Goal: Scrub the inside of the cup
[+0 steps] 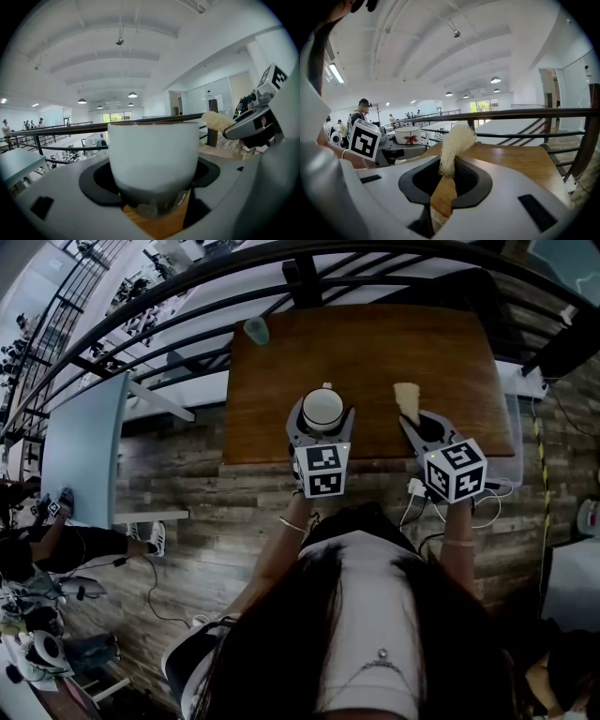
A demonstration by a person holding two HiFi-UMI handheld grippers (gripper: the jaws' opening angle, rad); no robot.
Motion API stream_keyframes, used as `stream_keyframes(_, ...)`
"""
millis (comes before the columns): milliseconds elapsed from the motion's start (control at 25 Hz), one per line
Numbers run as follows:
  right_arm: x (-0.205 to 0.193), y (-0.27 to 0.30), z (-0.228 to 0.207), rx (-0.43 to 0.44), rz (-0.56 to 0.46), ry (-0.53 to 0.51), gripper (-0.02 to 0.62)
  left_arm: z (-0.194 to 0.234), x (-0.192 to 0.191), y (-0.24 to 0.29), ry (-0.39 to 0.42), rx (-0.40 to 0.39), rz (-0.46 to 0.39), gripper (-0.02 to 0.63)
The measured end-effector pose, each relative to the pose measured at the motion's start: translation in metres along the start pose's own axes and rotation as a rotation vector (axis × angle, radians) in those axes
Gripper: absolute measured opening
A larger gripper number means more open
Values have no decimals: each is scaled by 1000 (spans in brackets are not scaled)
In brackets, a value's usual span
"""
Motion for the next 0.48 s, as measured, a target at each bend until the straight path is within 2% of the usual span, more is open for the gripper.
stream_keyframes(480, -2, -1, -8, 1, 1, 2, 74, -9, -1, 6, -19, -10, 1, 408)
Point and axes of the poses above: the fingertips, and each gripper's own axes: y forward along the fingers, z to its left, x out of its top, the point moved 5 cm from there along -y, backward along the fingers, and after that the axes turned 11 degrees about y, right-handed, at the moved point
